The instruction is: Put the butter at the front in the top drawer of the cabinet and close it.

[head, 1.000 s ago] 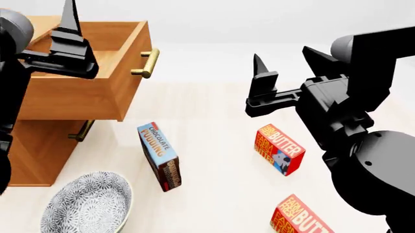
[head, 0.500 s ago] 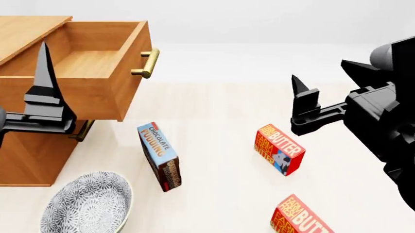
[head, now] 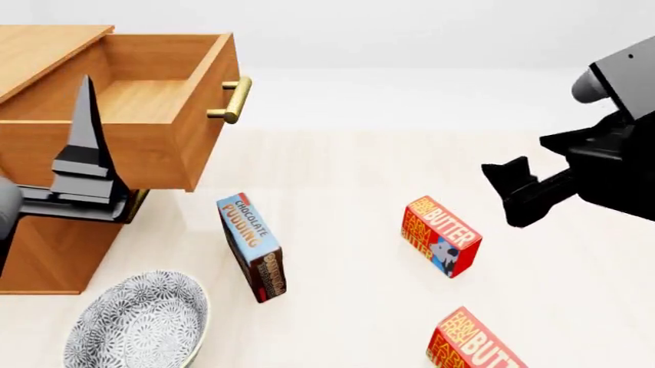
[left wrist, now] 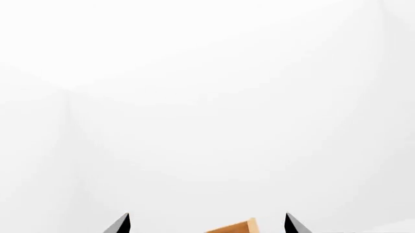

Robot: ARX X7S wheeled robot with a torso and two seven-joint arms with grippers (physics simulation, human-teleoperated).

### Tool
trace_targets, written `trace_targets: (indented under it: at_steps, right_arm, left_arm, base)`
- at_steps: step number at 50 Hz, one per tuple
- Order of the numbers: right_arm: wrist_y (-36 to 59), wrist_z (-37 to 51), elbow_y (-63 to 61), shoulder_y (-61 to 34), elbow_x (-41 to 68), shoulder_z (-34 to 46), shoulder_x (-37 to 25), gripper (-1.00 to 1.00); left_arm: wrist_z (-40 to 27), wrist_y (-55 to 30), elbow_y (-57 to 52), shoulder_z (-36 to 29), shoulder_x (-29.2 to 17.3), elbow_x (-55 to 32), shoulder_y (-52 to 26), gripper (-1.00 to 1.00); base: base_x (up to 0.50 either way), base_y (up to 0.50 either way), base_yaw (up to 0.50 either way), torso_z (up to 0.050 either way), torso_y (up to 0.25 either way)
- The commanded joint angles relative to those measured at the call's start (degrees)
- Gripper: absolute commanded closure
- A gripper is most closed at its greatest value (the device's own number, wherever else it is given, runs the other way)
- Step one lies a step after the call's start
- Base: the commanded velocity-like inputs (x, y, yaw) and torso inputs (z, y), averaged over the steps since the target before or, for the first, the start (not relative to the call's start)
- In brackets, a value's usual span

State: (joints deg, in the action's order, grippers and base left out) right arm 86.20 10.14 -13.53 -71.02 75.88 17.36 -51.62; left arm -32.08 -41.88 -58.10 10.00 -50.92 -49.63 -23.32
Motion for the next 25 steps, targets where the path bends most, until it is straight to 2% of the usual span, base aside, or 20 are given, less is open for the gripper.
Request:
trace_targets:
  at_steps: [1,10,25]
  right_arm:
    - [1.50,-14.00,12.18,-13.73,-8.86,18.22,1.37,-1.00]
    - [-4.16,-25.24,23.31,-20.24,-20.22,31.95,5.53,-1.00]
    - [-16.99,-35.77,43.29,-22.13,-32.53,44.29,15.76,-1.00]
  left_arm:
    - [-0.02,0.84,0.46,-2.21,-0.55,-1.04,-1.29,-1.00]
    - [0.68,1.76,1.28,-3.86,-0.09,-1.03,-1.97,-1.00]
    - [3.61,5.83,2.76,-5.43,1.75,1.36,0.71,-1.00]
  base:
    - [0.00,0.00,0.00,0.000,0.000]
    - [0.00,0.00,0.00,0.000,0.000]
    - [0.00,0.00,0.00,0.000,0.000]
